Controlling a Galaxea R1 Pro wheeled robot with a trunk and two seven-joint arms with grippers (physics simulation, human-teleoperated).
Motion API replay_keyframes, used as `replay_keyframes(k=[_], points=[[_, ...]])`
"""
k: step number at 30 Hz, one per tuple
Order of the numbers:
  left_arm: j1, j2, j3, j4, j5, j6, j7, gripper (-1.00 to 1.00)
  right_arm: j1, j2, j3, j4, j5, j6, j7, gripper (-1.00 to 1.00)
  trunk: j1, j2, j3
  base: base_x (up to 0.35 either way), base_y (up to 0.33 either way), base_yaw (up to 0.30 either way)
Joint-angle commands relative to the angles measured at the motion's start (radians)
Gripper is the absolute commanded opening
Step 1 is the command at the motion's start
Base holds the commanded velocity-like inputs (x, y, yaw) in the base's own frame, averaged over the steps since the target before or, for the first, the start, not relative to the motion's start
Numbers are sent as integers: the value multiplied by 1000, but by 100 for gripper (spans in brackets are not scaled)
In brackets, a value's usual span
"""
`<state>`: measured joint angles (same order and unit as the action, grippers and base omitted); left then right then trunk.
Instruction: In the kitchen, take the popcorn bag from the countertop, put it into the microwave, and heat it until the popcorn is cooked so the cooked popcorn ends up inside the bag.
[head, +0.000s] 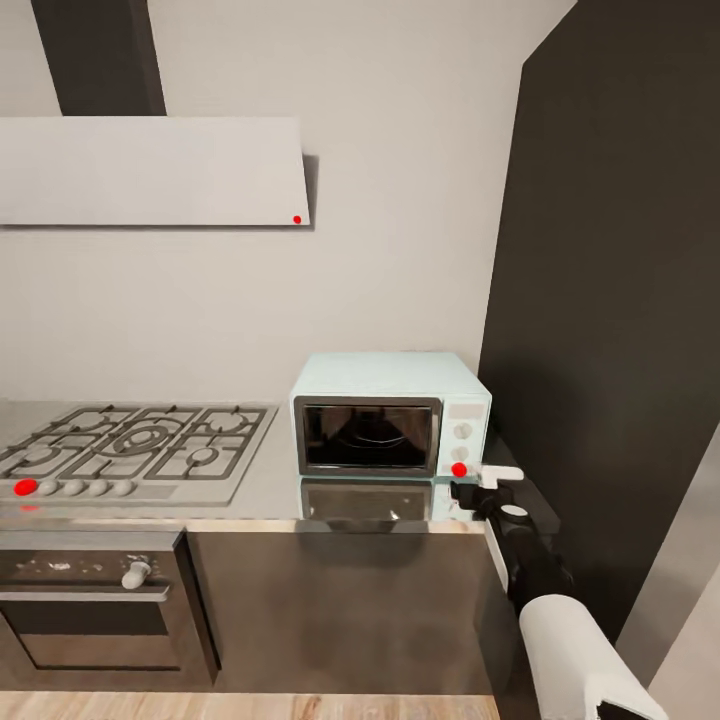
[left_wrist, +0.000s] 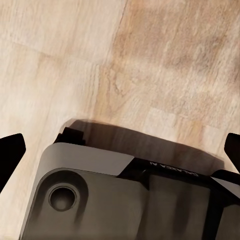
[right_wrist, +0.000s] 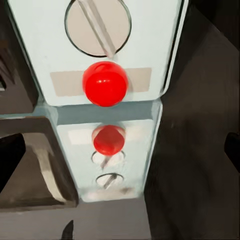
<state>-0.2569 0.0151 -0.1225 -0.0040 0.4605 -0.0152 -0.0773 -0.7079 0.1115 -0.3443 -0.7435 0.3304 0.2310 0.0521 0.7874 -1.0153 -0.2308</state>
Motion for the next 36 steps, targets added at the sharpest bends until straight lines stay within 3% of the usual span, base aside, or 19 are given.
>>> replay_keyframes(k=[1, 20, 26, 36], points=[[-1, 0, -9, 1, 10, -2, -4, 100, -1, -1, -10, -2, 11, 4, 5, 100, 0, -1, -1, 0, 0, 0], [-1, 7, -9, 1, 11, -2, -4, 100, -1, -3, -13, 8, 12, -4, 6, 100, 0, -1, -1, 64, 0, 0], [-1, 6, -8, 1, 10, -2, -4, 100, -1, -24, -13, 10, 9, -6, 9, 100, 0, -1, -1, 8, 0, 0], [-1, 6, -9, 1, 10, -2, -4, 100, -1, -23, -11, 12, 11, -6, 10, 100, 0, -1, -1, 0, 0, 0]])
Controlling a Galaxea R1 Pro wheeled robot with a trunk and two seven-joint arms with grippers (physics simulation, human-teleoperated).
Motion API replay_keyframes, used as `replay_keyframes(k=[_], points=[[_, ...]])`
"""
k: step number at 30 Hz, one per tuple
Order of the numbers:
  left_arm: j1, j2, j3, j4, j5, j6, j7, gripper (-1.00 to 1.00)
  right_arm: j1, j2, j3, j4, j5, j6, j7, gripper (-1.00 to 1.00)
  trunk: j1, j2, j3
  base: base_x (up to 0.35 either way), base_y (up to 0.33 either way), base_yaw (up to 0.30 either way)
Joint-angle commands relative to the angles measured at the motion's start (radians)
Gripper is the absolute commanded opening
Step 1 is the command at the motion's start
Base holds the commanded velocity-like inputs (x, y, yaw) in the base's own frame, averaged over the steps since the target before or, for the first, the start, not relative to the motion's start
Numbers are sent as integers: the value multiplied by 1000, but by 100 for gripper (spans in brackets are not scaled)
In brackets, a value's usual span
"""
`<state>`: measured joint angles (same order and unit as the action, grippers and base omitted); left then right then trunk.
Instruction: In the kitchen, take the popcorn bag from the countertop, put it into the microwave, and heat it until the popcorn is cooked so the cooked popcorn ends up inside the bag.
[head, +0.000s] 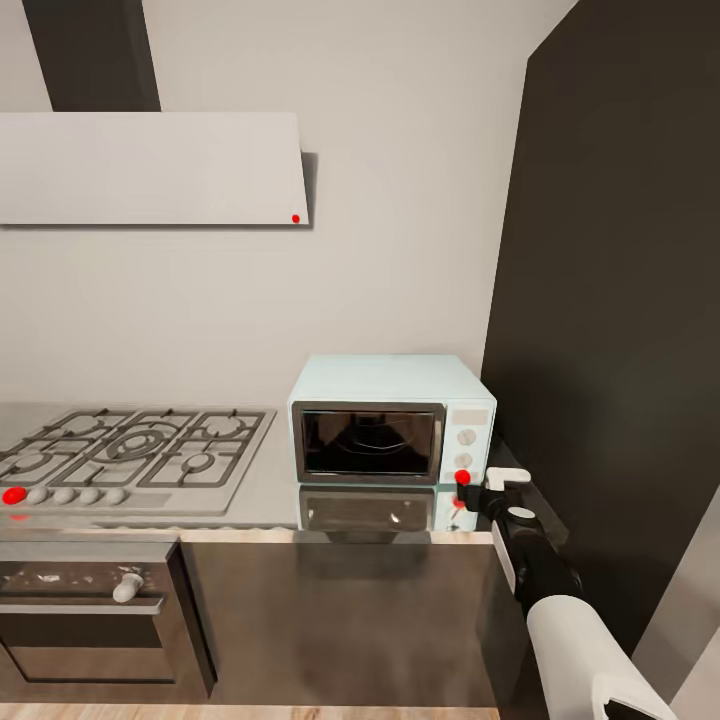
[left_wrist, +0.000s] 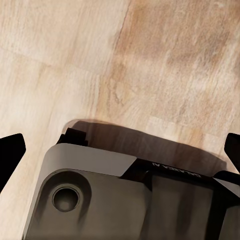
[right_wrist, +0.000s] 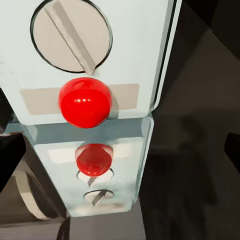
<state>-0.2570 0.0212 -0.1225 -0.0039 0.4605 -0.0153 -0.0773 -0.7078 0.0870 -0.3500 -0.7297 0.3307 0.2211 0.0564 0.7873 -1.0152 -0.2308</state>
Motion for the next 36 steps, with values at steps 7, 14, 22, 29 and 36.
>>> replay_keyframes(k=[7, 14, 22, 29, 36], points=[[-1, 0, -9, 1, 10, -2, -4, 100, -1, 4, -3, 40, 17, 4, 6, -100, 0, -1, -1, 0, 0, 0], [-1, 0, -9, 1, 10, -2, -4, 100, -1, 1, -2, 47, 20, 4, 6, -100, 0, -1, -1, 0, 0, 0], [-1, -2, -9, 1, 10, -2, -4, 100, -1, 4, 0, 36, 22, 6, 3, -100, 0, -1, -1, 0, 0, 0], [-1, -3, -9, 1, 10, -2, -4, 100, -1, 17, 0, 36, 18, 4, 8, -100, 0, -1, -1, 0, 0, 0], [-1, -1, -9, 1, 10, -2, -4, 100, -1, 19, 0, 36, 16, 4, 5, -100, 0, -1, -1, 29, 0, 0]])
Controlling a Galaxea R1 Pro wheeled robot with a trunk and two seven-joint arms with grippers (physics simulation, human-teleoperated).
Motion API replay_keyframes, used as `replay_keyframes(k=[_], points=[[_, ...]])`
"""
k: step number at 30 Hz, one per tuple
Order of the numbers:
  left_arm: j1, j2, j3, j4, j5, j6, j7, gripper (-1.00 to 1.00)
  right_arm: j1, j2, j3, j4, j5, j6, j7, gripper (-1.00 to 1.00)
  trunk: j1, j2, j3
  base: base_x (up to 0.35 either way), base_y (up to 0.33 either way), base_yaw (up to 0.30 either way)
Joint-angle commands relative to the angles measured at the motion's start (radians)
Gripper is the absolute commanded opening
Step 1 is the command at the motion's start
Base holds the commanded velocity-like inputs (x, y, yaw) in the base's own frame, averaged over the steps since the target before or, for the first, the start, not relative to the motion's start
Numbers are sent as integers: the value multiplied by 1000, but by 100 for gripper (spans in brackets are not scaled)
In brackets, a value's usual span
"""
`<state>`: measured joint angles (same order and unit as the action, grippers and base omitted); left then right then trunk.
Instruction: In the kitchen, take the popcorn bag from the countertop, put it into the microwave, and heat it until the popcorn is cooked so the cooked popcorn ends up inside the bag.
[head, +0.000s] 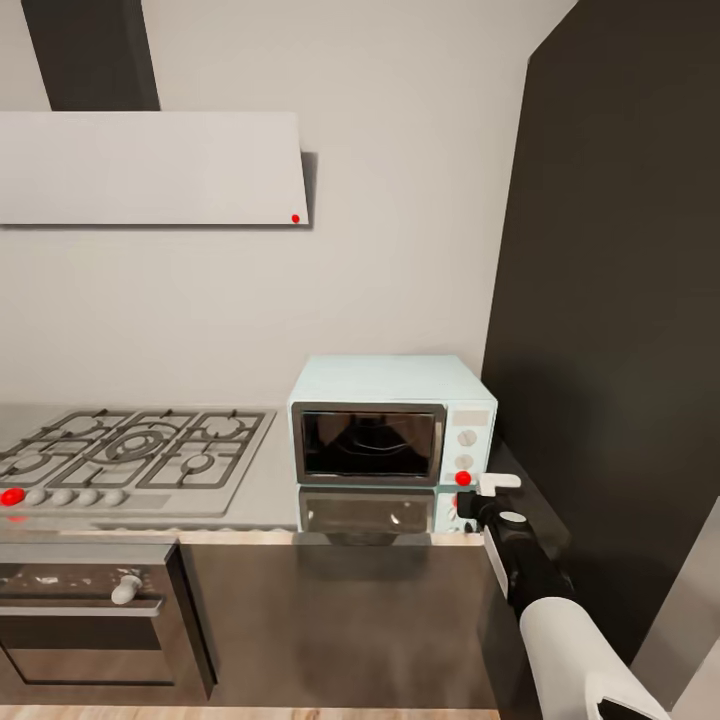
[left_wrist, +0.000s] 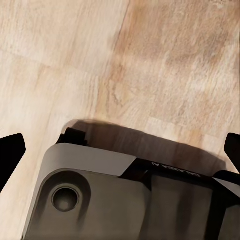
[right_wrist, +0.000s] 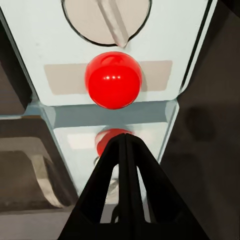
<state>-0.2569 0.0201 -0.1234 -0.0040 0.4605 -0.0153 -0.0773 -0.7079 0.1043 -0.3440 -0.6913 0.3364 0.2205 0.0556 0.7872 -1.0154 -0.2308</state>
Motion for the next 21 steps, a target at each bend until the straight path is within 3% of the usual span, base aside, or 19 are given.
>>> replay_keyframes(k=[1, 21], points=[[-1, 1, -8, 1, 10, -2, -4, 100, -1, 2, -6, -2, 10, 4, 4, -100, 0, -1, -1, 148, 0, 0], [-1, 1, -8, 1, 10, -2, -4, 100, -1, -1, -7, 22, 8, 2, 1, -100, 0, -1, -1, 113, 0, 0]])
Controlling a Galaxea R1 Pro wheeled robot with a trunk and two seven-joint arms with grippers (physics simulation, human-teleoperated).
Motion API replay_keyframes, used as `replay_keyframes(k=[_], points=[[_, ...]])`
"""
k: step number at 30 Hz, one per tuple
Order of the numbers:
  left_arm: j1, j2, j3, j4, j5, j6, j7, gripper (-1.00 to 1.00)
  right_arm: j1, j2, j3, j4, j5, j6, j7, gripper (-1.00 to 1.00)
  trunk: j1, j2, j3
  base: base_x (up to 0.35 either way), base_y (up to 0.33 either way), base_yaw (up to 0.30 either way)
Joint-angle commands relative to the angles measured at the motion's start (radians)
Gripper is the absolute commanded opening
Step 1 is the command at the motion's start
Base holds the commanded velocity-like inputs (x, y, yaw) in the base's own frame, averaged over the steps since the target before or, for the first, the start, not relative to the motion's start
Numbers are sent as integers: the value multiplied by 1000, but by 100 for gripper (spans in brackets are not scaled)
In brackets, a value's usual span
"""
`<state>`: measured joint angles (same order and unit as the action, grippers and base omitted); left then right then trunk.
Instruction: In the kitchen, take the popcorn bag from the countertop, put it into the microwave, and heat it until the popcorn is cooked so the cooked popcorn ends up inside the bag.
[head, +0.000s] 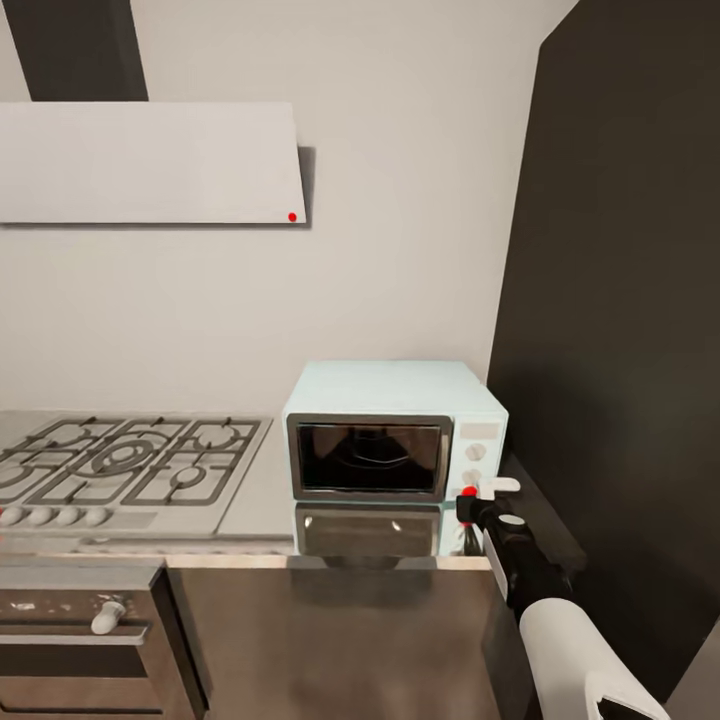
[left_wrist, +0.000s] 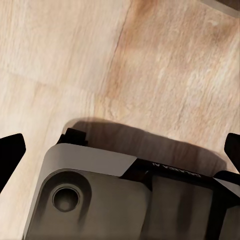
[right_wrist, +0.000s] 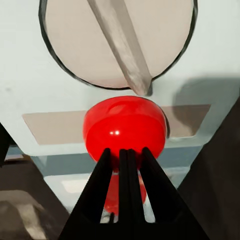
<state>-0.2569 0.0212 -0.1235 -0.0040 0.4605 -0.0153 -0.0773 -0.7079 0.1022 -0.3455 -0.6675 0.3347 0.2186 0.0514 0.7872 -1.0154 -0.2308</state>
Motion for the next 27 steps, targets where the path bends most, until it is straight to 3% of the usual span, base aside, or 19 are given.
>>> replay_keyframes(k=[1, 27], points=[[-1, 0, -8, 1, 10, -2, -4, 100, -1, 2, -6, 0, 10, 4, 5, -100, 0, -1, -1, 72, 0, 0], [-1, 2, -8, 1, 10, -2, -4, 100, -1, -1, -7, 3, 10, 4, 5, -100, 0, -1, -1, 12, 0, 0]])
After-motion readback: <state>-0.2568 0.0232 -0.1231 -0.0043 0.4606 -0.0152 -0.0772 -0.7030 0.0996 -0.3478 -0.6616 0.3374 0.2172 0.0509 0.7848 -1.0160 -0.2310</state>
